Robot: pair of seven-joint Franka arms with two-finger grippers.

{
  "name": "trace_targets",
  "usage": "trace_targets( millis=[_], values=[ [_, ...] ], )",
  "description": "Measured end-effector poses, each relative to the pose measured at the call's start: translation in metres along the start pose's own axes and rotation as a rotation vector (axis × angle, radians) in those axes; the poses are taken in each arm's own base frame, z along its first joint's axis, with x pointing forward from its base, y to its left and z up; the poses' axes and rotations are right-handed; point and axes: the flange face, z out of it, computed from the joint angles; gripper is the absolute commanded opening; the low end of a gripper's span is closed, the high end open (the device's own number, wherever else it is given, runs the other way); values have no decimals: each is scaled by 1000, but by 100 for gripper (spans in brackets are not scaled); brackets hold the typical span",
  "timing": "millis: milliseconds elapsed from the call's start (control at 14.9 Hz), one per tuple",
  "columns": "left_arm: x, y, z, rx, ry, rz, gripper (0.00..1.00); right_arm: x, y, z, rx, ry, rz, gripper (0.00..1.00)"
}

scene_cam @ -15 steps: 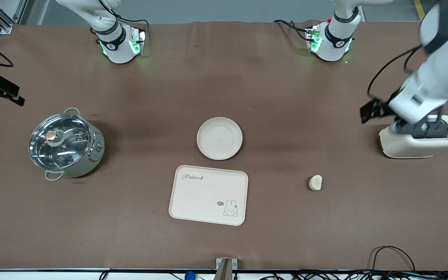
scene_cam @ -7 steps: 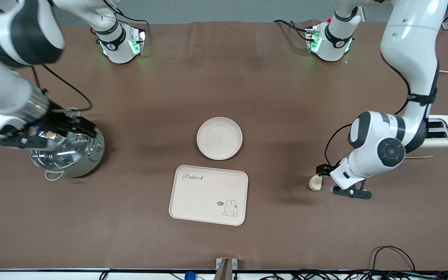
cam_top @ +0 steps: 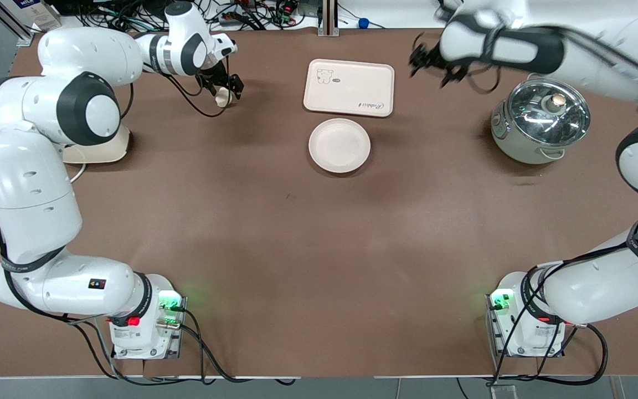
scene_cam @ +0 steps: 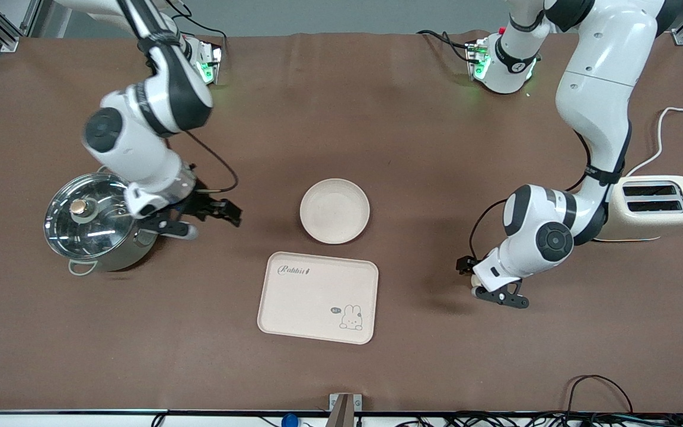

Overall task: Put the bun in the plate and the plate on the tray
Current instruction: 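Reach the right gripper to the plate rim while the left gripper reaches the bun, then grip the plate rim with the right gripper while the left gripper lifts the bun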

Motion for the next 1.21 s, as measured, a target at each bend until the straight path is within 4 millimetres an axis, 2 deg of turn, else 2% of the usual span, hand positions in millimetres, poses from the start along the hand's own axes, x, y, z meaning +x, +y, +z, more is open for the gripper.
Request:
trace_targets(
  millis=[67, 134, 201, 336, 403, 470, 537, 604, 738, 872, 1007, 1208],
  values=[
    [0, -2, 1, 0, 1, 9, 81, -18, -5, 33, 8, 3, -1, 100],
    [0, -4, 2, 0, 2, 18, 67, -35, -10, 63, 5, 1, -4, 100],
    [0, -8, 1, 1, 2, 27, 48, -50, -16, 90, 0, 2, -5, 100],
    [-1, -14, 3, 1, -1, 55, 31, -77, -32, 131, -2, 12, -10, 100],
    [-1, -15, 3, 1, -2, 63, 21, -92, -41, 146, -3, 14, -19, 100],
    [-2, -15, 4, 0, -3, 68, 16, -106, -49, 158, -4, 10, -31, 99],
    [-2, -14, 4, 0, -3, 70, 11, -117, -55, 166, -8, 3, -45, 95],
    [-1, -12, 4, -1, -3, 73, 8, -124, -60, 170, -9, -2, -56, 84],
    [0, -5, 3, -4, 0, 78, 6, -133, -68, 172, -7, -6, -76, 50],
    [2, 11, 0, -21, 7, 64, 6, -135, -73, 171, -3, -6, -84, 16],
    [4, 35, -5, -46, 11, 18, 6, -133, -74, 170, -1, -4, -83, 3],
    [2, 81, -18, -90, -12, -103, 6, -130, -73, 170, -3, -1, -79, 1]
  ],
)
